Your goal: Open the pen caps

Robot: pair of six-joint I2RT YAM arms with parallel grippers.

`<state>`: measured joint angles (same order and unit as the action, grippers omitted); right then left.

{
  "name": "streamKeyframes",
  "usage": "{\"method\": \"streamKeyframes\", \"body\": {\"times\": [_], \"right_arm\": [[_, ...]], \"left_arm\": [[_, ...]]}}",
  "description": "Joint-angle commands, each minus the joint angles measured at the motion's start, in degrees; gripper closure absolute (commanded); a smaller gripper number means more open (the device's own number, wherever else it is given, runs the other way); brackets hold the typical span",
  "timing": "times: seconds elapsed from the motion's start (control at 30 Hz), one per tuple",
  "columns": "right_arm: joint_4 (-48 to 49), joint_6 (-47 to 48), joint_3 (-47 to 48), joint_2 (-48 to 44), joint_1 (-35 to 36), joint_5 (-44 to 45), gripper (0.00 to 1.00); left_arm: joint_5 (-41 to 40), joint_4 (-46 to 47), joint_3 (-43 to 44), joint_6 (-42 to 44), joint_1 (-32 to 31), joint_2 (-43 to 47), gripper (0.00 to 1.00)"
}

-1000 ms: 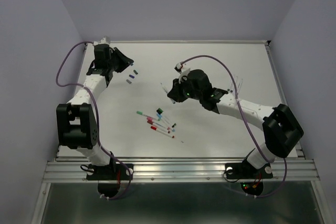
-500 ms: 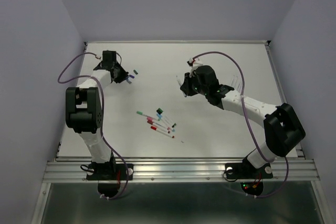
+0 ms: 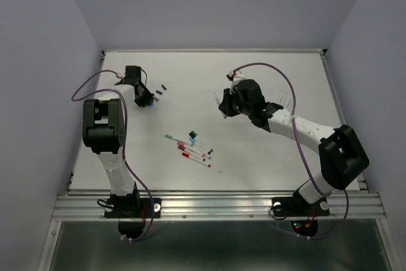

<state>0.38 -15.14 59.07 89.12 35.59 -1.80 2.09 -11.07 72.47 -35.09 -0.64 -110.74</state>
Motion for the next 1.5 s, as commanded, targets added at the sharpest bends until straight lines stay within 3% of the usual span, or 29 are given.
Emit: {"method": "streamKeyframes", "body": {"times": [0.0,0.13,0.23,0.43,0.83,1.03,1.1,1.33,1.47], "right_arm": [[1.02,0.90,-0.36,-2.02,-0.44,1.01,0.99],[1.02,1.16,-0.53,-2.02,-0.44,1.28,0.99],[0.94,1.16,-0.53,-1.85,-0.44,1.54,0.99],[0.50,1.34,-0.09,-1.93,-0.97,1.54,0.99],[0.06,0.90,-0.09,-2.46,-1.49,5.14,0.99],[-0.21,-0.68,-0.27,-3.34,-2.72,10.22,0.99],[-2.40,-1.82,-0.53,-3.69,-4.74,11.73,0.99],[-7.41,-8.24,-1.94,-3.78,-15.88,23.13,0.99],[-8.91,-10.26,-2.55,-3.60,-23.43,25.27,0.99]], "left_arm": [[-0.77,-0.44,3.12,0.90,0.12,0.09,0.91],[0.02,-0.53,3.73,0.99,0.12,-0.97,0.89],[0.46,-0.44,4.09,0.81,0.12,-1.15,0.77],[0.90,-0.18,4.00,1.34,0.12,-0.80,0.65],[2.66,-0.18,3.47,1.96,0.03,1.57,0.53],[2.66,0.08,1.37,2.31,-0.32,7.72,0.48],[2.05,0.08,-0.04,2.13,-0.50,10.80,0.46],[1.08,-0.53,-1.45,2.83,-1.11,17.83,0.16],[1.08,-0.09,-1.45,3.45,-1.64,21.26,0.11]]}}
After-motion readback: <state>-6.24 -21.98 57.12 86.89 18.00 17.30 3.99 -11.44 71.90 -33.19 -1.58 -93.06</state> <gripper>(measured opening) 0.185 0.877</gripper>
